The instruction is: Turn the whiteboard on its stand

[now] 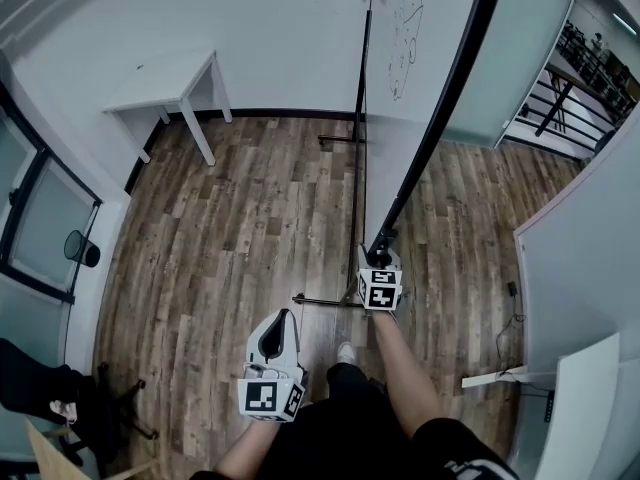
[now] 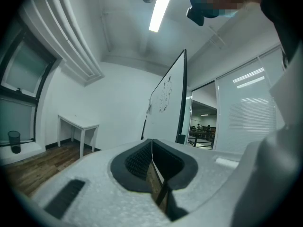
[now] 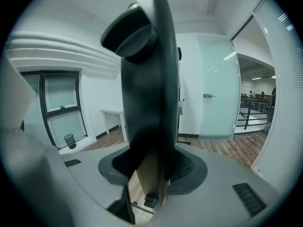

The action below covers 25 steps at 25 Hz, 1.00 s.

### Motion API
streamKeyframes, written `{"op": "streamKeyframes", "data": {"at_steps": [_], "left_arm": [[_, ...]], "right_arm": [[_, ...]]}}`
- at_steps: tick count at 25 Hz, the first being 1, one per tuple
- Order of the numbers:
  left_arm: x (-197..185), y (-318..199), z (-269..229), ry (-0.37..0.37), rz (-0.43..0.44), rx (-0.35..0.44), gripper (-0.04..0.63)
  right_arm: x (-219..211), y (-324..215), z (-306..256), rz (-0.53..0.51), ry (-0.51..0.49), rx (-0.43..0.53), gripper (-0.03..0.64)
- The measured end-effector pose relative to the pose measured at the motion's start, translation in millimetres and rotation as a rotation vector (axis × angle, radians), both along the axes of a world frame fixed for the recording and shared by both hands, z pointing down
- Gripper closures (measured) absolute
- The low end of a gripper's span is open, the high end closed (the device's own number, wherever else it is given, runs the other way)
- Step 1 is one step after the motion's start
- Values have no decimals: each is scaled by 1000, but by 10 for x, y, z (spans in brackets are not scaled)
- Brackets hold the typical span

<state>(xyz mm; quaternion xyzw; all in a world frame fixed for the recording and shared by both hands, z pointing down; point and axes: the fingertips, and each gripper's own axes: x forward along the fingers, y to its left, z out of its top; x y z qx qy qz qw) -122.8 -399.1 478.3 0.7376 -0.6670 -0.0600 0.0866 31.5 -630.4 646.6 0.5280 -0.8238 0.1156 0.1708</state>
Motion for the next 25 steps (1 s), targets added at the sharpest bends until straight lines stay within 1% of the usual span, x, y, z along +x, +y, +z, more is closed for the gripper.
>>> {"op": "streamKeyframes", "data": {"at_steps": [12,17,25], "left_arm": [[-224,923,12,0,-4,12,577],[-340,1255,47,1,25,12,577],[-516,1630,129,12,67,-1,577]], "right_arm": [[-138,913,-14,7,-3,2,449],[-217,1274,-5,13,3,9,449],[-317,1767,-23,22,5,12,449]]}}
